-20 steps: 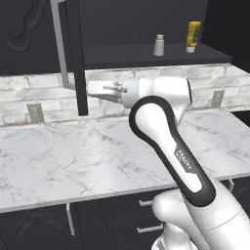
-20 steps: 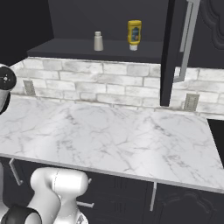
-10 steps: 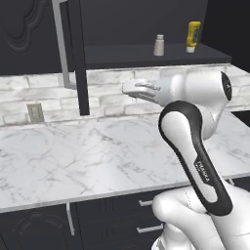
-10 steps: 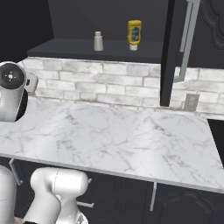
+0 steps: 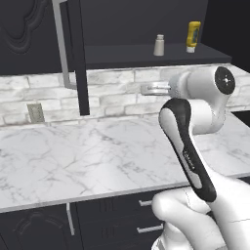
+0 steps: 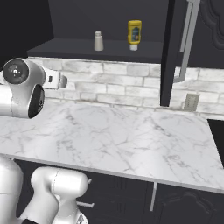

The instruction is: Move the shaker and mustard from the cabinet to the dining counter.

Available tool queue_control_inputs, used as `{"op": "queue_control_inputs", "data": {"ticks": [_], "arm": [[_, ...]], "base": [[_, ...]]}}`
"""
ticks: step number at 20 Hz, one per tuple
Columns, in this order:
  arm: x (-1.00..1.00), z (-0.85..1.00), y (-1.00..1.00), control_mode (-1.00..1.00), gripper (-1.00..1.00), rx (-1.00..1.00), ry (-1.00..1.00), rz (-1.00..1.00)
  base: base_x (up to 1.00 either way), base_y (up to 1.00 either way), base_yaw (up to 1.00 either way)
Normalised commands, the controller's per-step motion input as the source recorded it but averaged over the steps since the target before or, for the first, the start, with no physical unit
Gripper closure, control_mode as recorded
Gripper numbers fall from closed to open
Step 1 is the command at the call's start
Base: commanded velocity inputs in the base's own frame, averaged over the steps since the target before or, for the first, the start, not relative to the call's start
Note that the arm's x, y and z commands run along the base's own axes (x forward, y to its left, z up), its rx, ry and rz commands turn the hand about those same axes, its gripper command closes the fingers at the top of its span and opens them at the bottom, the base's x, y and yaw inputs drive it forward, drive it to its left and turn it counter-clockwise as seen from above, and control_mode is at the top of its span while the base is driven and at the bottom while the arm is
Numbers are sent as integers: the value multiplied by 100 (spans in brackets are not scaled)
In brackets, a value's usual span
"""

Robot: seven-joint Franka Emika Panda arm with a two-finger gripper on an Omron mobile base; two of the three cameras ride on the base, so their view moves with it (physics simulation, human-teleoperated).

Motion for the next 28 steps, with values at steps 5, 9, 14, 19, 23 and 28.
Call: {"op": "queue_control_inputs", "data": {"ticks": [5, 9, 14, 19, 23, 28], "arm": [[47, 3, -19, -100, 100, -32, 1, -48], [0, 6, -20, -100, -100, -2, 3, -22], [0, 0, -11, -100, -100, 0, 0, -1], [0, 6, -7, -100, -100, 0, 0, 1], [4, 42, -32, -100, -100, 0, 2, 0], [29, 39, -26, -100, -100, 0, 3, 1]], "base": [[0, 0, 0], [0, 0, 0], [0, 0, 0], [0, 0, 0], [0, 0, 0], [0, 0, 0]]}}
